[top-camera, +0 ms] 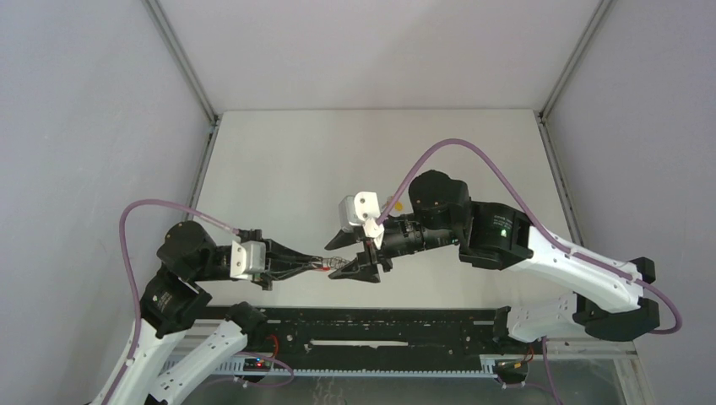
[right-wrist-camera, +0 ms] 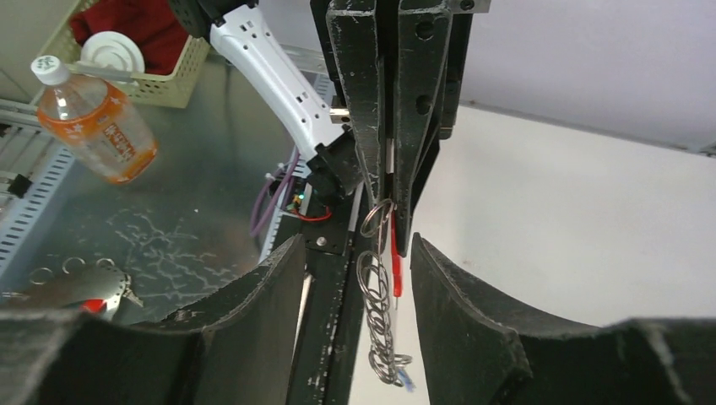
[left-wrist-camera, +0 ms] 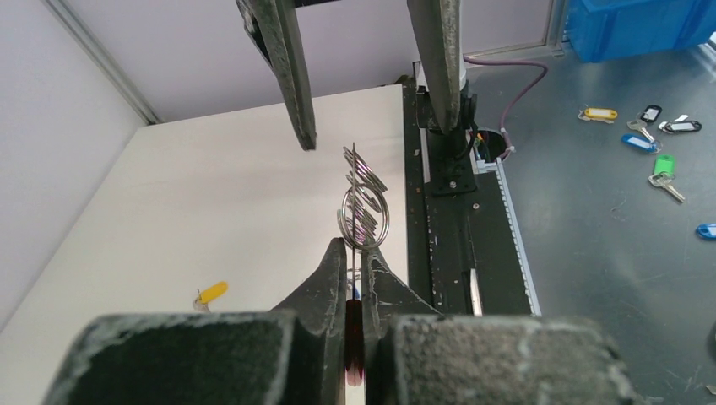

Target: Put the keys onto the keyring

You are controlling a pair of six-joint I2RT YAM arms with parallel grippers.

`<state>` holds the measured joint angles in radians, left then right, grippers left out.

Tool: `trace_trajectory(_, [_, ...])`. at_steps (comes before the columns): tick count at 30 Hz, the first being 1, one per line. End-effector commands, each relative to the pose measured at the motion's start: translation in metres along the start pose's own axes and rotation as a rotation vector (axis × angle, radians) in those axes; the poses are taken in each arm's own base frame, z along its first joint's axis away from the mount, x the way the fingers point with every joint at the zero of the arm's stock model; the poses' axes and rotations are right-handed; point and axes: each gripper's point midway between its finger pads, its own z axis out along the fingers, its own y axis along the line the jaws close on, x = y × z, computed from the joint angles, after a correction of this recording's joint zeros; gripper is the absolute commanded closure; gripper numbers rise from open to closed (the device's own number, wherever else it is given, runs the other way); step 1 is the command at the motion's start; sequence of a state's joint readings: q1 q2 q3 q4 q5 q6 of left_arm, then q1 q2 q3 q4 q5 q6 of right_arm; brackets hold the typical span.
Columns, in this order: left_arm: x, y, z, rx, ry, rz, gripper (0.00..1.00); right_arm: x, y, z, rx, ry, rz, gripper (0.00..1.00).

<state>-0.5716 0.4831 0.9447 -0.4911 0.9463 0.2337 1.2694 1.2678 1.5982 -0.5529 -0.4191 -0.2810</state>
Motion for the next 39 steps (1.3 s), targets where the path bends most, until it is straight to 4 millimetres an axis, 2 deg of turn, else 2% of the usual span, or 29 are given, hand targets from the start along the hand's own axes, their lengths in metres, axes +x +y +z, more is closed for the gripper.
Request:
trace_trajectory(1, [-0.008,0.003,-0.002,-0.014,-0.014,0.061,1.0,-0.004,0.003,0.007,-0.018,-0.021,0.077,0.44])
trace_trajectory(8, [-0.015,-0.003,-0.004,0.013,-0.029,0.077,1.0,0.006,-0.005,0.015,0.017,-0.003,0.084,0.59])
trace_trajectory(16, [-0.022,-0.009,-0.005,0.041,-0.044,0.088,1.0,0.016,-0.001,0.015,0.001,0.023,0.111,0.61])
trace_trajectory(18, [-0.022,-0.01,-0.005,0.044,-0.046,0.088,1.0,0.016,-0.002,0.016,0.003,0.022,0.119,0.67])
trace_trajectory(19, [-0.023,-0.01,-0.005,0.047,-0.047,0.089,1.0,0.016,-0.002,0.016,0.004,0.023,0.122,0.73])
trace_trajectory(21, [-0.025,-0.01,-0.005,0.048,-0.052,0.096,1.0,0.019,-0.007,0.019,0.024,0.037,0.132,0.94])
trace_trajectory(22, [-0.026,-0.01,-0.005,0.045,-0.054,0.1,1.0,0.023,-0.009,0.021,0.036,0.053,0.138,1.0])
trace_trajectory(26, [-0.034,-0.008,-0.006,0.033,-0.067,0.117,0.99,0.034,-0.016,0.027,0.064,0.112,0.177,1.0])
trace_trajectory(28, [-0.036,-0.007,-0.007,0.021,-0.068,0.123,0.89,0.035,-0.021,0.027,0.088,0.109,0.19,1.0])
trace_trajectory(30, [-0.035,-0.005,-0.008,0.003,-0.065,0.132,0.69,0.031,-0.024,0.024,0.103,0.079,0.218,1.0])
trace_trajectory(33, [-0.029,0.0,-0.011,-0.04,-0.052,0.17,0.51,0.025,-0.029,0.017,0.123,0.016,0.274,1.0])
trace_trajectory(35, [-0.028,0.006,-0.013,-0.078,-0.052,0.225,0.46,0.02,-0.03,0.012,0.136,-0.025,0.31,1.0])
trace_trajectory(39, [-0.031,0.009,-0.017,-0.112,-0.067,0.31,0.46,0.018,-0.026,0.012,0.124,-0.059,0.345,1.0])
